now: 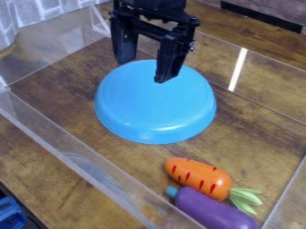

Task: Move the carrot to the left side

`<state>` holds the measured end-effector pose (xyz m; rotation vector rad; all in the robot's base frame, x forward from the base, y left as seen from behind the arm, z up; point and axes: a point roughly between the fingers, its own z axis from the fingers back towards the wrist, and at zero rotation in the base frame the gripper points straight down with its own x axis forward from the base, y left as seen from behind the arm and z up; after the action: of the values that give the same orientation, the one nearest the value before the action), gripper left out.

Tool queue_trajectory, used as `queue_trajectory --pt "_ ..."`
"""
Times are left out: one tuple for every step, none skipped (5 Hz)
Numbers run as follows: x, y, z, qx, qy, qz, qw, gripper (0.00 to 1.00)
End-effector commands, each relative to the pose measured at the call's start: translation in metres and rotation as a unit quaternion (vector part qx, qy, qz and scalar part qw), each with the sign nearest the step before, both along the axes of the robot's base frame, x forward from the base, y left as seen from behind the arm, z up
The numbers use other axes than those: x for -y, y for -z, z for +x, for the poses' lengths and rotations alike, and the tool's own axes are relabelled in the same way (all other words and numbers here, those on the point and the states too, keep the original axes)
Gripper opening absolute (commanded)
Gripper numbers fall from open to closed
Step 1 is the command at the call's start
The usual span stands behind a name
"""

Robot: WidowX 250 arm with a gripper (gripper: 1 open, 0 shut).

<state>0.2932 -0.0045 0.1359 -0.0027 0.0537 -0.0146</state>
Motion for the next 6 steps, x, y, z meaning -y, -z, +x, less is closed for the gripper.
queue_trajectory --pt "0.002 0.004 -0.002 -0.006 0.015 -0.001 0.9999 1.0" --pt "0.016 0.014 -0.007 -0.011 0.071 -0.002 0.9974 1.0" --pt "0.042 0.027 -0.02 -0.005 0.195 -0.004 0.9809 1.0" --pt "0.049 0.043 -0.033 0.004 0.285 0.01 0.9586 1.0" --pt "0.042 0.05 -0.032 0.023 0.322 0.021 0.9462 1.0" --pt "0.039 0.07 -0.024 0.033 0.352 0.025 0.9349 1.0"
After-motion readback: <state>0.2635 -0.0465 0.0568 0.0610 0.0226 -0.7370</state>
